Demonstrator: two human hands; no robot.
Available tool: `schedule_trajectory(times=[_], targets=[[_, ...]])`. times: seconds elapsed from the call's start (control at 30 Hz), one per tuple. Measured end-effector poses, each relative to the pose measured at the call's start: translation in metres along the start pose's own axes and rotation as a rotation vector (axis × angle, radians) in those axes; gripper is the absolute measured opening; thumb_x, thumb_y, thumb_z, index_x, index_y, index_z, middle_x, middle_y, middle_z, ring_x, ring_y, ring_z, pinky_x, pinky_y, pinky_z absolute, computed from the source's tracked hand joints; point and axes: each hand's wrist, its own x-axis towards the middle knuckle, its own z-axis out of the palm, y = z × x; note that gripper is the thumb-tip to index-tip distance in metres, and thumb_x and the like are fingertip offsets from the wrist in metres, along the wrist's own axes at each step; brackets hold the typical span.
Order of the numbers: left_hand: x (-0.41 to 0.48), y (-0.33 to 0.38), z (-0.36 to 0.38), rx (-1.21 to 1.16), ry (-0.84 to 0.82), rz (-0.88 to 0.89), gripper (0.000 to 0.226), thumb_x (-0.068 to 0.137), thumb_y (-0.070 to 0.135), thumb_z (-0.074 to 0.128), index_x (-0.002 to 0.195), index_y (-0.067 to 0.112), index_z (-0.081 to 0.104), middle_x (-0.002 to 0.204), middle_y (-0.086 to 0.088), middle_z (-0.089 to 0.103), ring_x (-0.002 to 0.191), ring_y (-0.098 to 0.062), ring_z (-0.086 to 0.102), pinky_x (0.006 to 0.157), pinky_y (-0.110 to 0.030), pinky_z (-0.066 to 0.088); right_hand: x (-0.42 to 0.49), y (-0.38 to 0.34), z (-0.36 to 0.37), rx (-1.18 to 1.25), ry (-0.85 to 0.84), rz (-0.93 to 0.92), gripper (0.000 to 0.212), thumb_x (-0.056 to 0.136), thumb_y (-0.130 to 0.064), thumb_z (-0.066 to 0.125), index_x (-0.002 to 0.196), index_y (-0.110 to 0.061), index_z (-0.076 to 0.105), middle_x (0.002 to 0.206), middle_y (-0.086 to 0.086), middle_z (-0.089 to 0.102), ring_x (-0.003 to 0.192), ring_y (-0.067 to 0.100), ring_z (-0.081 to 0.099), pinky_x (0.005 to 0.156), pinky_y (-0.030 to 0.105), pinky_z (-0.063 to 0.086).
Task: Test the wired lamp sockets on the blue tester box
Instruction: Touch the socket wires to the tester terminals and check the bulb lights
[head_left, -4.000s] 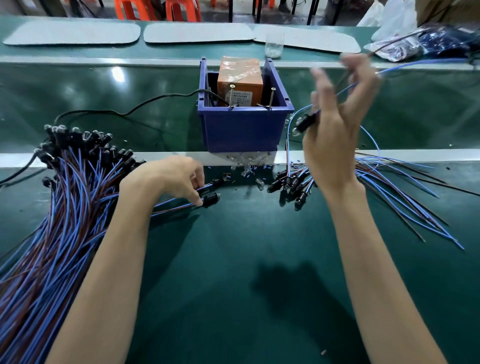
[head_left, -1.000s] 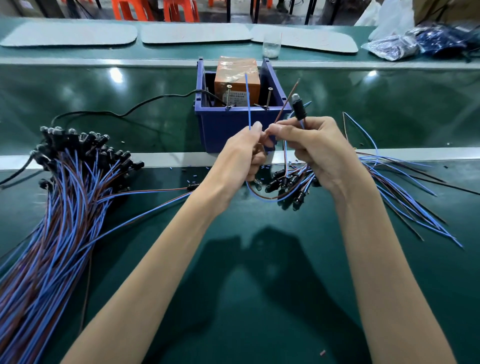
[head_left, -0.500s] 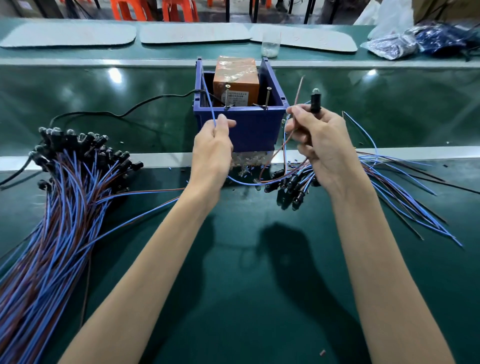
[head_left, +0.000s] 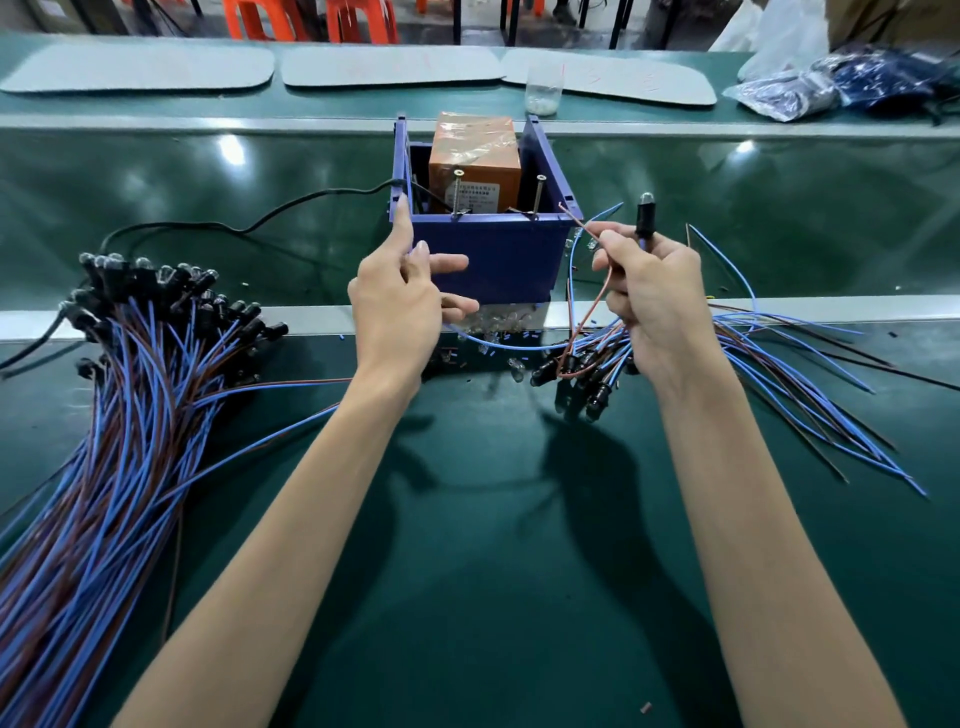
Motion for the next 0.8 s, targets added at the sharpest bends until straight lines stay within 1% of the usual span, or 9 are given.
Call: schedule_trajectory(times=[0.1, 0.17, 0.27, 0.33, 0.4, 0.5, 0.63, 0.7, 0.8], targets=[[0.002, 0.000, -0.002, -0.070, 0.054, -0.028, 0.036, 0.101, 0.010, 0.047, 0.136, 0.015, 0.053, 0.088, 0.003, 0.072, 0.055, -0.014, 0.070, 0.051, -0.015, 0.050, 0.001, 0.001, 0.000, 0.027, -0.013, 0.024, 0.019, 0.094, 0.001, 0.047, 0.092, -0.006, 0.064, 0.058, -0.003, 0.051, 0.037, 0.001, 0.027, 0.035, 0.013, 0.019], [0.003, 0.000, -0.004, -0.107, 0.088, -0.046, 0.031, 0.098, 0.009, 0.052, 0.129, 0.010, 0.060, 0.087, -0.001, 0.073, 0.056, -0.015, 0.070, 0.054, -0.016, 0.052, 0.001, 0.001, 0.001, 0.062, -0.024, 0.046, 0.022, 0.092, 0.003, 0.043, 0.092, -0.005, 0.063, 0.060, -0.002, 0.050, 0.040, 0.001, 0.026, 0.034, 0.012, 0.018], [0.006, -0.001, -0.006, -0.095, 0.117, -0.065, 0.032, 0.099, 0.009, 0.051, 0.129, 0.012, 0.059, 0.085, 0.000, 0.073, 0.054, -0.013, 0.069, 0.055, -0.017, 0.052, 0.002, 0.001, 0.001, 0.096, -0.037, 0.067, 0.025, 0.090, 0.004, 0.041, 0.091, -0.005, 0.064, 0.060, -0.002, 0.049, 0.044, 0.002, 0.024, 0.034, 0.012, 0.017], [0.008, -0.002, -0.008, -0.029, 0.106, -0.081, 0.035, 0.099, 0.007, 0.045, 0.131, 0.013, 0.058, 0.079, 0.003, 0.073, 0.046, -0.008, 0.064, 0.050, -0.014, 0.048, 0.002, 0.001, 0.000, 0.116, -0.047, 0.073, 0.024, 0.092, 0.002, 0.042, 0.092, -0.006, 0.064, 0.062, -0.002, 0.048, 0.045, 0.002, 0.024, 0.034, 0.012, 0.017], [0.010, -0.003, -0.009, 0.064, 0.060, -0.100, 0.041, 0.098, 0.003, 0.037, 0.134, 0.012, 0.054, 0.075, 0.005, 0.071, 0.041, -0.004, 0.057, 0.046, -0.012, 0.043, 0.002, 0.002, 0.001, 0.128, -0.052, 0.068, 0.019, 0.095, 0.000, 0.045, 0.094, -0.004, 0.063, 0.063, -0.001, 0.047, 0.045, 0.002, 0.025, 0.035, 0.012, 0.019], [0.010, -0.004, -0.010, 0.167, -0.009, -0.081, 0.047, 0.097, 0.000, 0.030, 0.139, 0.011, 0.048, 0.078, 0.006, 0.070, 0.042, -0.002, 0.057, 0.047, -0.010, 0.041, 0.002, 0.004, 0.001, 0.142, -0.056, 0.047, 0.008, 0.095, -0.007, 0.055, 0.097, -0.002, 0.062, 0.065, -0.001, 0.047, 0.044, 0.001, 0.027, 0.037, 0.013, 0.020], [0.007, -0.003, -0.010, 0.162, -0.023, -0.040, 0.043, 0.100, 0.006, 0.038, 0.143, 0.012, 0.042, 0.080, 0.008, 0.071, 0.043, -0.004, 0.061, 0.049, -0.011, 0.045, 0.003, 0.007, 0.000, 0.103, -0.058, 0.047, 0.008, 0.094, -0.008, 0.058, 0.095, -0.007, 0.065, 0.065, -0.005, 0.051, 0.049, 0.002, 0.028, 0.037, 0.013, 0.022], [0.005, -0.002, -0.010, 0.149, -0.004, -0.020, 0.042, 0.100, 0.008, 0.045, 0.141, 0.013, 0.046, 0.080, 0.009, 0.071, 0.045, -0.007, 0.064, 0.051, -0.014, 0.049, 0.003, 0.007, 0.001, 0.089, -0.056, 0.054, 0.010, 0.094, -0.008, 0.056, 0.093, -0.009, 0.066, 0.064, -0.005, 0.055, 0.049, 0.002, 0.030, 0.037, 0.012, 0.022], [0.005, -0.002, -0.011, 0.141, 0.036, 0.007, 0.035, 0.098, 0.010, 0.051, 0.132, 0.012, 0.056, 0.080, 0.010, 0.072, 0.049, -0.010, 0.067, 0.055, -0.017, 0.053, 0.003, 0.008, 0.002, 0.092, -0.056, 0.062, 0.011, 0.095, -0.007, 0.055, 0.092, -0.010, 0.066, 0.061, -0.008, 0.058, 0.047, 0.001, 0.031, 0.037, 0.011, 0.023]])
